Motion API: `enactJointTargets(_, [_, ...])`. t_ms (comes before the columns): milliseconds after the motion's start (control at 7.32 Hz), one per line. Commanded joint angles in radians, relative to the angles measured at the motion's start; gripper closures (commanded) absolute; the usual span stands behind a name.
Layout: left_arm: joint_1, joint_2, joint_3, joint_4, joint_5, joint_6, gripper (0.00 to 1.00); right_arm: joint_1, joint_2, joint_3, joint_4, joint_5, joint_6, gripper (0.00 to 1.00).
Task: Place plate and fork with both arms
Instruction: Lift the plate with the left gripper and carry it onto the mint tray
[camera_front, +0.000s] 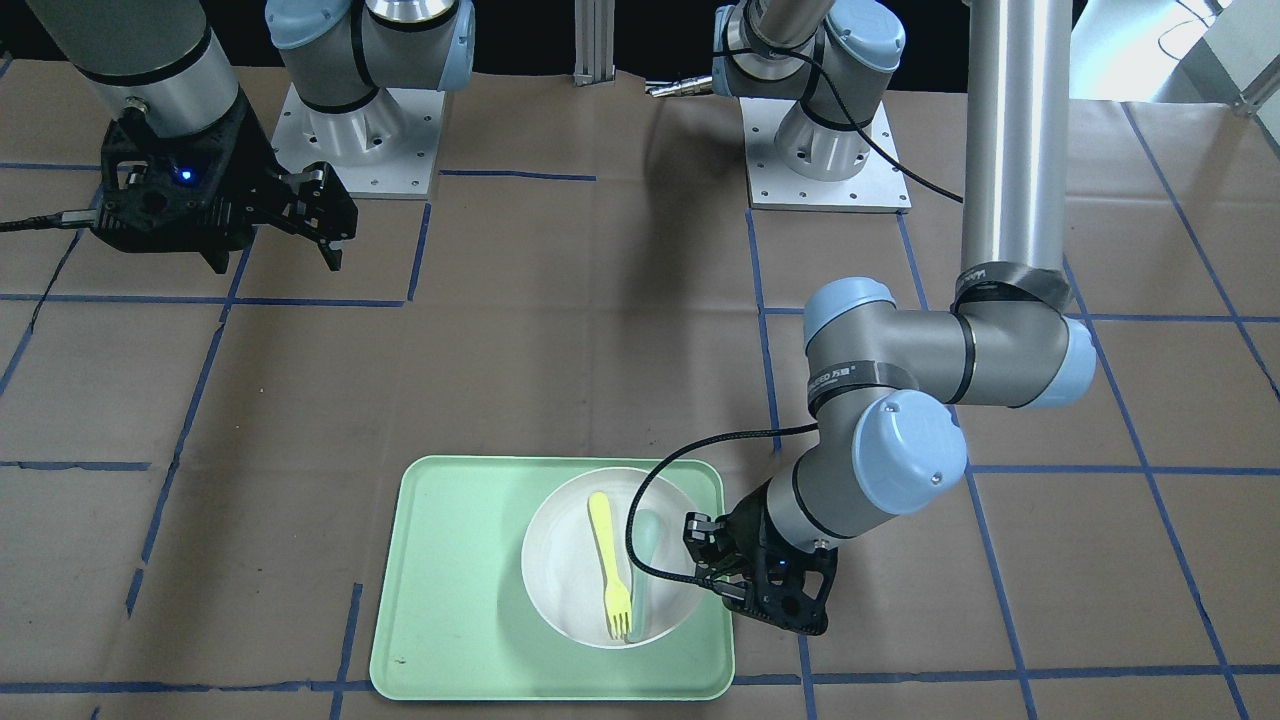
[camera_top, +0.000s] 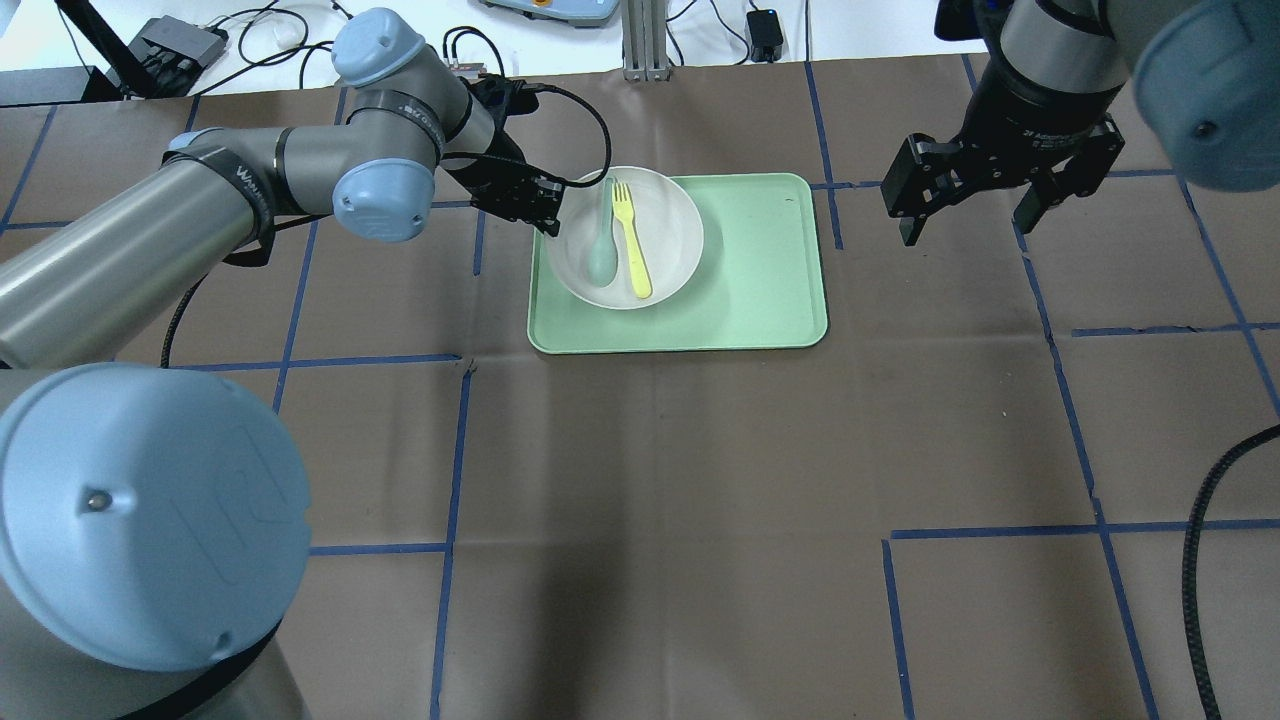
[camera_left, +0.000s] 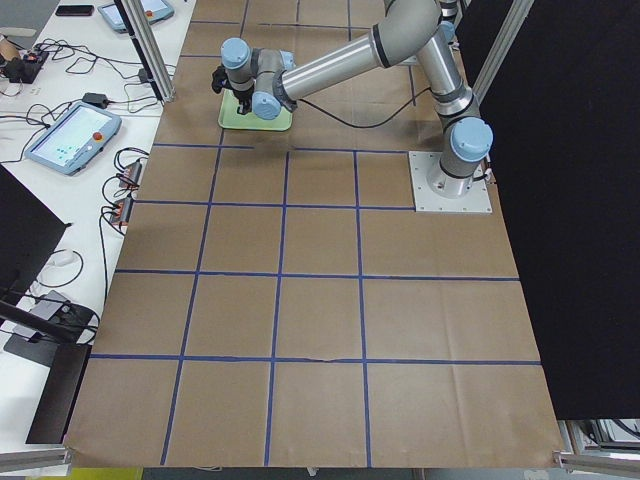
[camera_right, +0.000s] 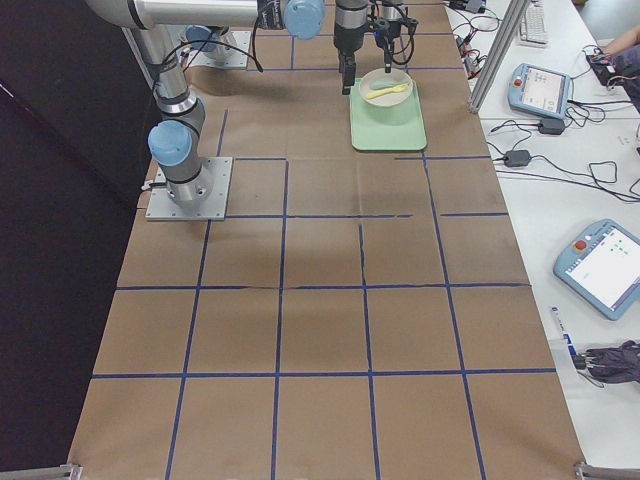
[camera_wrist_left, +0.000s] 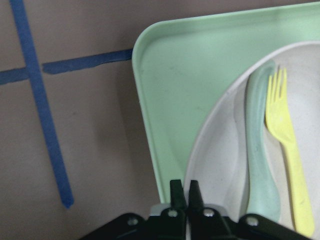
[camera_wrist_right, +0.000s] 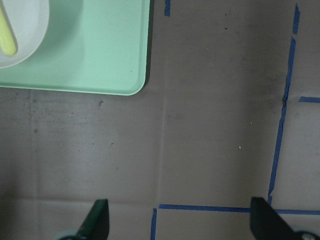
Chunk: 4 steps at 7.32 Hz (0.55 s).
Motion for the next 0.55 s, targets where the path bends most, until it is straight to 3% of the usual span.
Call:
enactJointTargets(0, [-0.039,-0.054,0.067,-0.036,-0.001,-0.019,0.98,0.000,0.000,0.000,0.000,0.000,0.000,0.00])
enactJointTargets(410, [-0.045,-0.086,0.082,-0.050,-0.002,-0.018,0.95,0.000,0.000,0.000,-0.001,0.000,0.000,0.00])
